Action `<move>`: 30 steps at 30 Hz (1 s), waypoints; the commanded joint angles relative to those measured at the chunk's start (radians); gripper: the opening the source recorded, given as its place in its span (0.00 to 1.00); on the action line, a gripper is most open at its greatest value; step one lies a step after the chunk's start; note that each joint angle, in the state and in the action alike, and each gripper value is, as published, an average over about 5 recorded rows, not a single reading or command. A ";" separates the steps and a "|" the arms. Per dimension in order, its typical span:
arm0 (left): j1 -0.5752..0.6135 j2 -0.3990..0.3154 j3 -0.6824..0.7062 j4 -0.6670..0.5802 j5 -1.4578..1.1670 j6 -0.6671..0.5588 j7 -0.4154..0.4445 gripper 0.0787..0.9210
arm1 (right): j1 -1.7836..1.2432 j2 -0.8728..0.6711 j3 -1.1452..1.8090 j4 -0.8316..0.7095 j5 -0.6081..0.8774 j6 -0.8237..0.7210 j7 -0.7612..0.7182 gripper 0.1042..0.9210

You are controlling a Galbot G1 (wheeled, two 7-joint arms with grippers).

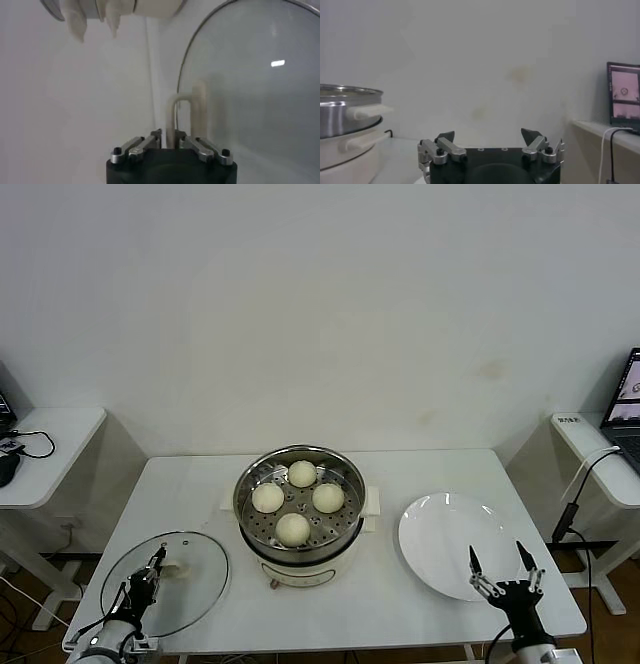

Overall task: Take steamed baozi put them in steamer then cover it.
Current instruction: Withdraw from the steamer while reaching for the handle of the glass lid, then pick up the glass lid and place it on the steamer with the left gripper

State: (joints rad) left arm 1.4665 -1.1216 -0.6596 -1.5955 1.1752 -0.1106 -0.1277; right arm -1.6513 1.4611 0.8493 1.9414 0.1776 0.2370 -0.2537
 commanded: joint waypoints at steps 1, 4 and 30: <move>0.048 -0.011 -0.049 -0.099 -0.045 0.004 -0.056 0.07 | -0.002 -0.003 -0.007 0.009 -0.001 0.002 0.000 0.88; 0.070 -0.017 -0.088 -0.149 -0.059 0.013 -0.065 0.07 | -0.001 -0.005 -0.015 0.009 -0.002 0.004 0.000 0.88; 0.013 0.181 -0.059 -0.465 -0.314 0.221 0.174 0.07 | -0.011 -0.014 -0.068 0.016 -0.059 0.013 -0.008 0.88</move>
State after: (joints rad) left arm 1.5477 -1.0288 -0.8661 -1.9303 0.9646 0.0099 -0.0378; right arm -1.6548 1.4438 0.7869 1.9547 0.1459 0.2436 -0.2635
